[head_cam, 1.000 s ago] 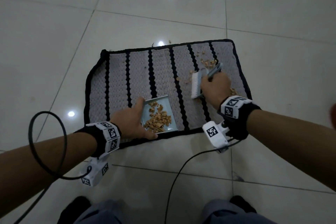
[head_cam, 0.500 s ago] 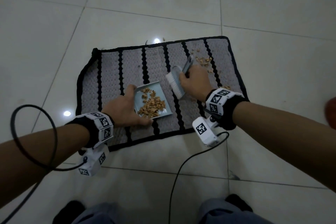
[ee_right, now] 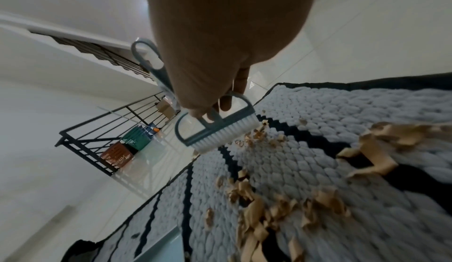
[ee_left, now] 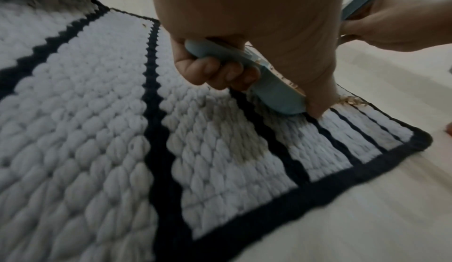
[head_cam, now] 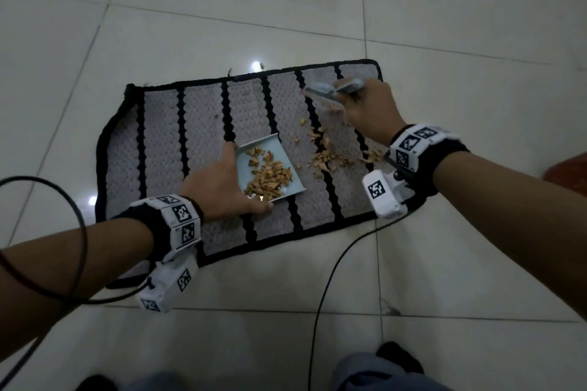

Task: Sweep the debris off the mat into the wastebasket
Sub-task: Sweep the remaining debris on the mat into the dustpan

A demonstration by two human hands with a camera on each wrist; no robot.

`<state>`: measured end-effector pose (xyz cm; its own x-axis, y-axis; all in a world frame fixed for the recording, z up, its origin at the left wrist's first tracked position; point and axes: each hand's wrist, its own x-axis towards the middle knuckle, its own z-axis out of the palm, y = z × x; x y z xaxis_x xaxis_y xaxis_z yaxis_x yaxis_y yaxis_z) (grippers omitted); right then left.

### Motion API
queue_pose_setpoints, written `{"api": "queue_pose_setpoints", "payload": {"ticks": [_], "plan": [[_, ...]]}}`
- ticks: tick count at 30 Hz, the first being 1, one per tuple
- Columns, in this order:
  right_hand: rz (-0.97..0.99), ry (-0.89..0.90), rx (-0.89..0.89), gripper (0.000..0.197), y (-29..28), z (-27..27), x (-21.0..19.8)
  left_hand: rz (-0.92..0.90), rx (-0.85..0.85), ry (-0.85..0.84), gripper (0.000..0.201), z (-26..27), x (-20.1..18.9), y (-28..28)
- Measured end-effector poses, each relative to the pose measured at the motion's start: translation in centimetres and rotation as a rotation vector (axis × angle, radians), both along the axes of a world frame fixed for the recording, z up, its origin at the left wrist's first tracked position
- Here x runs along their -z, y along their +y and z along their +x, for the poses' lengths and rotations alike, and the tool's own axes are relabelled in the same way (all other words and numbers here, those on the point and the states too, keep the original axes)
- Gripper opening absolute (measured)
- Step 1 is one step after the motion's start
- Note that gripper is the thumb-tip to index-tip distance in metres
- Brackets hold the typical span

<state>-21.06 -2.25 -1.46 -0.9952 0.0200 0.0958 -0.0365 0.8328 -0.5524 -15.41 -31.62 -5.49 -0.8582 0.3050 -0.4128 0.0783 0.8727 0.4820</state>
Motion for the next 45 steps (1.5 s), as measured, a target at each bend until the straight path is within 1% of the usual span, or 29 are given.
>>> {"api": "queue_pose_setpoints", "payload": {"ticks": [3,6,8,11,14,16,18,19,21,23,25,27,32,35,38,43,45], "plan": [[-0.047,-0.054,-0.14,0.023,-0.5,-0.2,0.8,-0.051,-0.03,0.013,0.114,1.6,0.6,-0.1],[0.0,-0.095,-0.265,0.024,-1.2,-0.1,1.5,-0.044,-0.063,0.006,0.114,2.5,0.7,0.3],[0.018,-0.088,-0.311,0.024,-1.1,0.5,1.7,-0.057,-0.057,0.015,0.113,2.6,0.5,0.9],[-0.01,-0.093,-0.326,0.024,0.4,2.4,2.0,-0.045,-0.037,0.033,0.111,2.3,0.4,1.7],[-0.044,-0.122,-0.296,0.021,1.5,4.5,1.7,-0.017,-0.043,0.007,0.11,1.6,0.3,2.2],[-0.09,-0.121,-0.238,0.02,1.8,5.5,1.0,-0.023,-0.044,-0.007,0.108,1.3,0.2,2.4],[-0.114,-0.053,-0.102,0.018,2.2,5.9,0.4,-0.039,-0.044,-0.001,0.107,1.2,0.1,2.5],[-0.079,0.001,-0.023,0.017,2.3,5.8,0.2,-0.043,-0.043,0.001,0.108,1.1,0.2,2.5],[0.019,0.071,0.13,0.024,3.0,5.7,0.4,-0.052,-0.042,0.01,0.11,1.2,0.3,2.4],[0.042,0.077,0.265,0.026,3.8,5.9,0.8,-0.063,-0.038,0.024,0.111,1.1,0.5,2.4],[0.037,0.048,0.327,0.026,4.6,6.5,1.5,-0.06,-0.032,0.031,0.112,1.1,0.7,2.4],[0.027,0.015,0.337,0.027,4.5,7.2,2.5,-0.052,-0.027,0.028,0.112,1.1,0.8,2.4],[0.032,-0.01,0.352,0.027,2.0,7.6,4.3,-0.023,-0.011,0.012,0.109,0.9,0.9,2.3],[0.014,-0.013,0.378,0.028,0.6,7.7,4.4,-0.024,-0.005,0.028,0.112,0.9,1.1,2.2],[-0.041,-0.011,0.394,0.025,-1.1,8.0,4.3,-0.007,-0.003,0.021,0.12,0.9,1.5,2.0],[-0.049,0.009,0.382,0.024,-3.9,7.9,4.3,0.005,0.022,0.011,0.123,0.6,1.6,1.9],[-0.062,0.026,0.351,0.023,-4.9,7.8,4.5,0.008,0.025,0.01,0.125,0.6,1.7,1.9]]}}
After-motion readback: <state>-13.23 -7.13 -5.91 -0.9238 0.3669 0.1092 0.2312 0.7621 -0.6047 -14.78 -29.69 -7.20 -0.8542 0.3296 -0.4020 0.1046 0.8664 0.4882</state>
